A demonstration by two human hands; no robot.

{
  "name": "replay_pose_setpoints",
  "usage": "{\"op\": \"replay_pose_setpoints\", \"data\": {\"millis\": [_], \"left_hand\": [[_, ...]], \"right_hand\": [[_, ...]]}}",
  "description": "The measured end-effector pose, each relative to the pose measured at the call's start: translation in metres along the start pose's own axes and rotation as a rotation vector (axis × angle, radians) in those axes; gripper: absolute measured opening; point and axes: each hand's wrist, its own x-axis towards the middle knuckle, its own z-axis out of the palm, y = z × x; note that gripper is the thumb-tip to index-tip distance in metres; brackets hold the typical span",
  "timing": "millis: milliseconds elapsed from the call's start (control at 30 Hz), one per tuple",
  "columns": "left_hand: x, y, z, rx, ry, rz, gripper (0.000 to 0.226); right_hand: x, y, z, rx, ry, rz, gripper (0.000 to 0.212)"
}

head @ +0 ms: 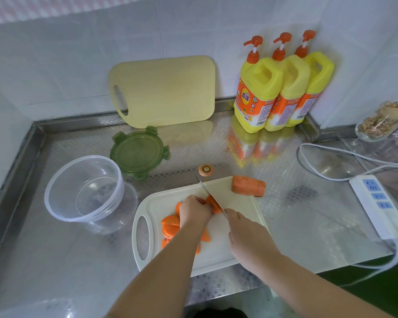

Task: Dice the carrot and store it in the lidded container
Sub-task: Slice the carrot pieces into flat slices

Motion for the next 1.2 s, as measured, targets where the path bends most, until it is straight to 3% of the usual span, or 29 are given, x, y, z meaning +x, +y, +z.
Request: {"op": "replay_pose_setpoints", "data": {"millis": [533, 733, 1200], "left_hand": [[0.001, -0.003, 0.003, -0.022, 0.020, -0.002, 0.017], [0.000, -0.005, 0.003, -0.036, 0.024, 0.011, 0.009], [0.009, -0.009, 0.004, -0.016, 0.001, 0.036, 0.015]], "right_hand": [[0.008, -0.007, -0.015, -0.104, -0.045, -0.007, 0.038], [0.007, -0.005, -0.012, -0.108, -0.077, -0.021, 0.049], [0.016, 0.003, -0.005, -0.185, -0.127, -0.042, 0.065]]}}
